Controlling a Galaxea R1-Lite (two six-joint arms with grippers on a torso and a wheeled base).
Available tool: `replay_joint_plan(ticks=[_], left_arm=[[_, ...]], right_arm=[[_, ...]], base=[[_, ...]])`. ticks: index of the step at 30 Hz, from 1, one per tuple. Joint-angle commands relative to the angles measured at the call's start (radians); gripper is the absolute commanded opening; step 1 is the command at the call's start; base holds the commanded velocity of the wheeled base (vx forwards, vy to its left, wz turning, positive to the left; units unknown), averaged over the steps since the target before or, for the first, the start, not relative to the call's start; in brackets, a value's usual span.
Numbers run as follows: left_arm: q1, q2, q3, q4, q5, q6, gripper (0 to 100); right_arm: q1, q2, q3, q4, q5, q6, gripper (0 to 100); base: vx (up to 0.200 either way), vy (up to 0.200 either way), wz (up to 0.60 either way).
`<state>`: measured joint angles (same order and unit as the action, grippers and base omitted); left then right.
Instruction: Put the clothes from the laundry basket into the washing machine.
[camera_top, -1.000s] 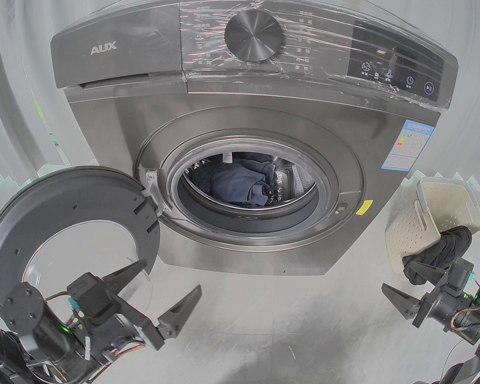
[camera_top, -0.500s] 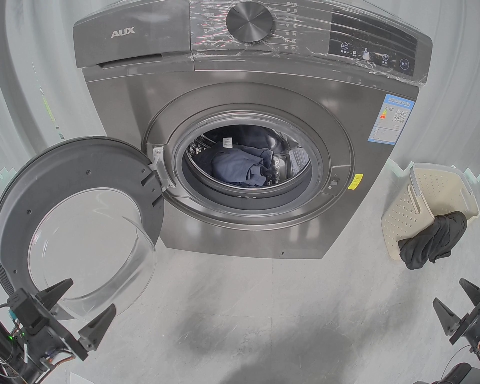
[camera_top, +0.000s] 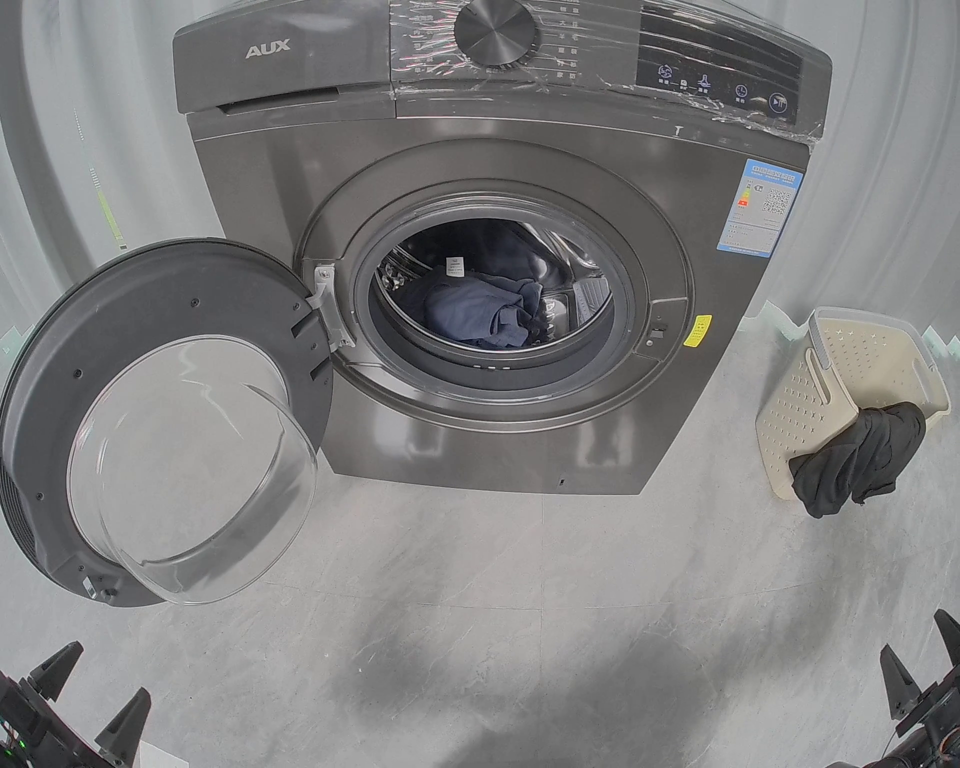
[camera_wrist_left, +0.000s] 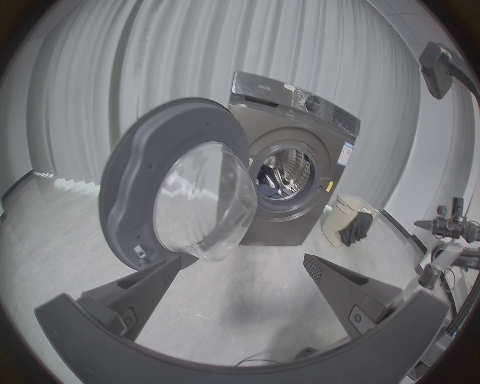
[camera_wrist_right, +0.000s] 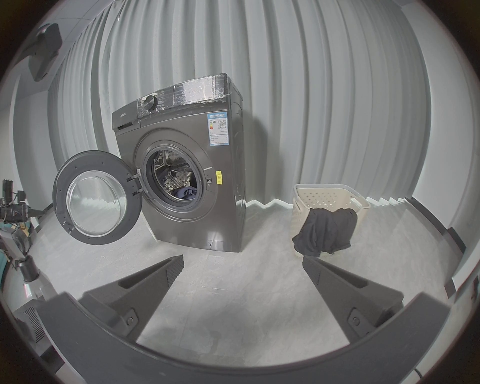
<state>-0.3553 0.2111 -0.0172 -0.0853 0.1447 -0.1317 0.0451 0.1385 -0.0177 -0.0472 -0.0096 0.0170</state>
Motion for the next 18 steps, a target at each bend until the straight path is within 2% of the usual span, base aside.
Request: replay_joint_plan(ticks=[1, 3, 5, 6, 7, 8, 9, 10, 12, 13, 15, 18], left_arm=[[0.085, -0.165, 0.014, 0.036, 0.036, -0.009, 100], [0.091, -0.147, 0.011, 0.035, 0.061, -0.008, 100], [0.116, -0.122, 0.003, 0.047, 0.046, -0.002, 100], [0.185, -0.104, 0.005, 0.047, 0.007, 0.024, 100], [0.188, -0.102, 0.005, 0.047, 0.001, 0.027, 100], [0.211, -0.099, 0.013, 0.049, -0.07, 0.095, 100], [0.213, -0.105, 0.016, 0.053, -0.091, 0.101, 100], [0.242, -0.113, 0.014, 0.087, -0.137, 0.127, 100], [0.311, -0.128, 0.014, 0.093, -0.139, 0.11, 100], [0.348, -0.167, 0.014, 0.09, -0.151, 0.118, 100], [0.36, -0.211, 0.016, 0.09, -0.155, 0.138, 100], [0.358, -0.211, 0.016, 0.091, -0.155, 0.139, 100]], right_arm=[[-0.047, -0.139, 0.016, 0.052, 0.005, 0.004, 100], [-0.047, -0.139, 0.016, 0.053, 0.008, -0.006, 100], [-0.047, -0.139, 0.016, 0.053, 0.008, -0.009, 100], [-0.047, -0.139, 0.016, 0.053, 0.01, -0.009, 100], [-0.047, -0.139, 0.016, 0.053, 0.01, -0.009, 100], [-0.048, -0.139, 0.016, 0.053, 0.01, -0.009, 100], [-0.048, -0.139, 0.016, 0.053, 0.01, -0.009, 100], [-0.047, -0.139, 0.016, 0.053, 0.008, -0.008, 100], [-0.047, -0.139, 0.016, 0.052, 0.008, -0.008, 100], [-0.047, -0.139, 0.016, 0.05, 0.008, -0.008, 100], [-0.047, -0.139, 0.016, 0.05, 0.008, -0.009, 100], [-0.047, -0.139, 0.016, 0.05, 0.008, -0.009, 100]], base=[[0.0, -0.2, 0.0], [0.0, -0.1, 0.0], [0.0, 0.0, 0.0], [0.0, 0.0, 0.0], [0.0, 0.0, 0.0], [0.0, 0.0, 0.0], [0.0, 0.0, 0.0], [0.0, 0.0, 0.0], [0.0, 0.0, 0.0], [0.0, 0.0, 0.0], [0.0, 0.0, 0.0], [0.0, 0.0, 0.0]])
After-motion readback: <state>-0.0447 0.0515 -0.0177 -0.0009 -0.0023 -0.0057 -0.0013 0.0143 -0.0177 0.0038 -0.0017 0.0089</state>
